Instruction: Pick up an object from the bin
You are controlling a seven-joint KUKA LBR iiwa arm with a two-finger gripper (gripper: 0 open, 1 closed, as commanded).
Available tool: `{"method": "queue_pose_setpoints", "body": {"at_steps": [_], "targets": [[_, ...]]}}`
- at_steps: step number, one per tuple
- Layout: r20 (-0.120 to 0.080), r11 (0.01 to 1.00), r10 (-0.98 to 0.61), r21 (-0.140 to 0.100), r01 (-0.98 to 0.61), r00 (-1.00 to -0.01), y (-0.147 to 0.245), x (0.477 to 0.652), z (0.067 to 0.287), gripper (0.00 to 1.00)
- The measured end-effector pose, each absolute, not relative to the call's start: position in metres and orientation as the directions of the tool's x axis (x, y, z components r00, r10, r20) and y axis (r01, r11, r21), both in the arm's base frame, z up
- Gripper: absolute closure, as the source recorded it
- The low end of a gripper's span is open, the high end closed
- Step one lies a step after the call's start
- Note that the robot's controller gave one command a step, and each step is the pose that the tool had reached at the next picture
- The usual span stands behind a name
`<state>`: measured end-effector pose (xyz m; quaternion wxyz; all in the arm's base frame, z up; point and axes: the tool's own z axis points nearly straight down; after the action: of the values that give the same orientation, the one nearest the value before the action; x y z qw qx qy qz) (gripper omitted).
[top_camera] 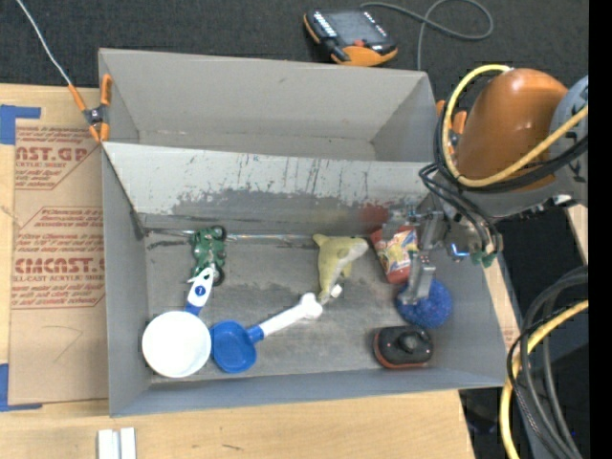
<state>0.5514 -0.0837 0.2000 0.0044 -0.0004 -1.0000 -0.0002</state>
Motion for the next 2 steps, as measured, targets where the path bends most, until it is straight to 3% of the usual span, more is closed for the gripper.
{"method": "queue_pose_setpoints", "body": {"at_steps": [1, 2], "targets": [[0.017, 0.988, 0.152, 0.0, 0.152, -0.988, -0.067, 0.541, 0.127, 0.0], [0.021, 0.985, 0.171, 0.003, 0.171, -0.985, 0.027, 0.53, 0.136, 0.0]]}}
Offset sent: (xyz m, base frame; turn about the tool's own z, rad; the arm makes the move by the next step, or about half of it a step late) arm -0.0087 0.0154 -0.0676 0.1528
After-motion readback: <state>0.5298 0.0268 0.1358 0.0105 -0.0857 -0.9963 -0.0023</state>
